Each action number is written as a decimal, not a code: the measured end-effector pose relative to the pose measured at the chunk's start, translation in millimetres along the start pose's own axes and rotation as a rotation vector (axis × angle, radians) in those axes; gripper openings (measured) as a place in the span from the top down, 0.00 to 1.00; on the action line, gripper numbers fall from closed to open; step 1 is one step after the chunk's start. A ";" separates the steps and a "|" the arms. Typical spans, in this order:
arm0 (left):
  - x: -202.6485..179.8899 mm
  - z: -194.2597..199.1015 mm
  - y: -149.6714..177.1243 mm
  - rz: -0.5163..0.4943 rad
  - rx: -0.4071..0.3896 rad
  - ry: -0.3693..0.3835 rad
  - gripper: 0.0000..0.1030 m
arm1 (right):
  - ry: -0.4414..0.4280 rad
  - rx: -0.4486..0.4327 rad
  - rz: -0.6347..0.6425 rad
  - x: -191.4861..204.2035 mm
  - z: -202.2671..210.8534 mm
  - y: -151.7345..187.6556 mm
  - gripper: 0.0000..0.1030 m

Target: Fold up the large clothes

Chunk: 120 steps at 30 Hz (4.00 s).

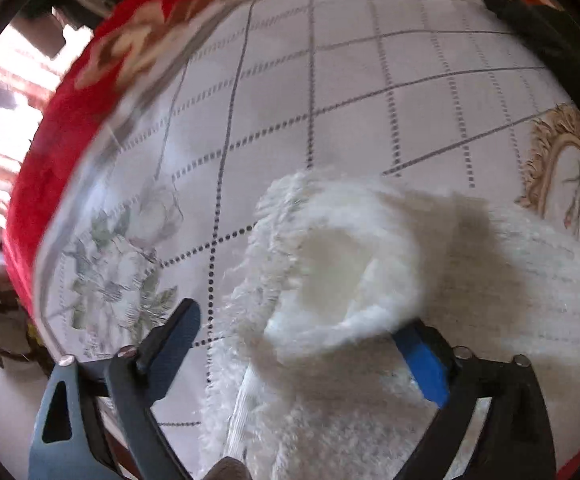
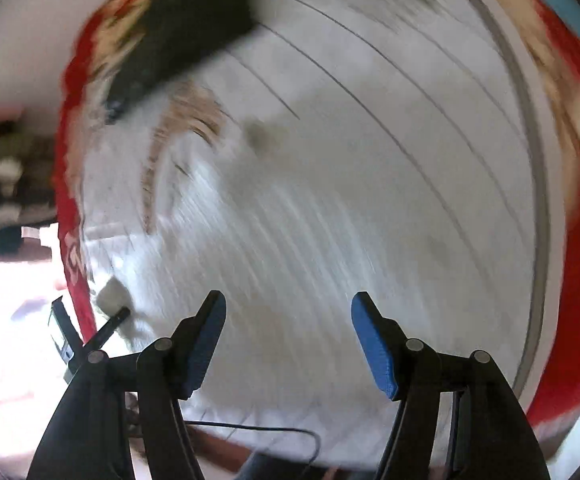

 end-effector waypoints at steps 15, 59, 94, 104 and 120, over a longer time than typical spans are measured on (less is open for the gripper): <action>10.2 -5.3 3.0 0.038 -0.007 0.059 0.00 | -0.068 -0.081 0.280 96.8 -12.9 -82.0 0.98; -206.0 63.7 -29.6 -0.314 -0.168 0.143 0.00 | -0.126 -0.144 -0.140 30.7 -24.2 -52.2 0.26; -138.8 82.8 53.3 -0.183 -0.071 0.030 0.00 | -0.062 0.029 0.208 34.1 -31.0 -31.6 0.33; -131.5 97.3 56.4 -0.105 -0.123 0.052 0.00 | -0.015 0.422 0.837 126.3 -158.1 -66.3 0.95; -121.9 107.5 64.3 -0.081 -0.130 0.076 0.00 | 0.028 0.209 0.646 144.7 -148.0 -179.3 0.33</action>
Point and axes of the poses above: each gripper's, at about its wrist camera, not at the fingertips, and z roughly against the way its jaws point, x to its left, y to its underside, the point moved 10 cm from there along -z, roughly the way its jaws point, and after that the axes turned 3 degrees about -x, right-handed, at the moved point
